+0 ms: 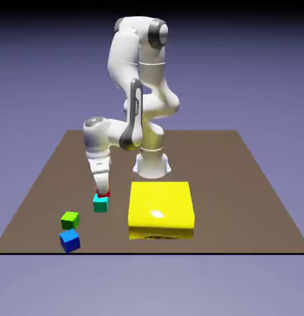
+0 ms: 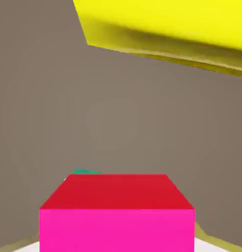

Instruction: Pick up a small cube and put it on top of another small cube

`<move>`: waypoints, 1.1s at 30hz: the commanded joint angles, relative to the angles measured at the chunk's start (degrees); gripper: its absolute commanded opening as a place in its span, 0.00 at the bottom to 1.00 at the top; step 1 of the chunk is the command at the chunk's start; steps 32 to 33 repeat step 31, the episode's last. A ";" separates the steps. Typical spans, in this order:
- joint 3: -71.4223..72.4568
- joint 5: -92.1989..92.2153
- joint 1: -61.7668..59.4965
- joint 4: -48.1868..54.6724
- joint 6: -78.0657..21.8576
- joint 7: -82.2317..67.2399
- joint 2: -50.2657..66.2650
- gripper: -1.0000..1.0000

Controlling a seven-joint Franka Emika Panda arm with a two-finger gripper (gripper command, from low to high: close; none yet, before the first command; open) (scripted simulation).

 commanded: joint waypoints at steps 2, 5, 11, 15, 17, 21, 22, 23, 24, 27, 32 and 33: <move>-0.18 4.96 1.26 0.09 1.38 -3.49 2.17 0.00; -0.50 12.43 3.32 0.24 3.39 -8.76 5.43 0.00; -0.27 7.03 1.83 0.13 1.94 -4.95 3.07 1.00; 0.15 -2.93 -0.93 -0.05 -0.75 2.08 -1.27 1.00; 0.36 -7.91 -2.30 -0.15 -2.10 5.59 -3.44 1.00; 0.78 -17.87 -5.06 -0.34 -4.79 12.61 -7.79 1.00; 0.88 -20.36 -5.74 -0.38 -5.46 14.37 -8.88 1.00; 0.99 -22.85 -6.43 -0.43 -6.13 16.12 -9.96 1.00; 1.09 -25.34 -7.12 -0.48 -6.80 17.88 -11.05 1.00; 1.41 -32.81 -9.19 -0.62 -8.82 23.15 -14.31 1.00; 1.81 -42.34 -11.82 -0.80 -11.39 29.87 -18.46 1.00; 1.81 -42.34 -11.82 -0.80 -11.39 29.87 -18.46 1.00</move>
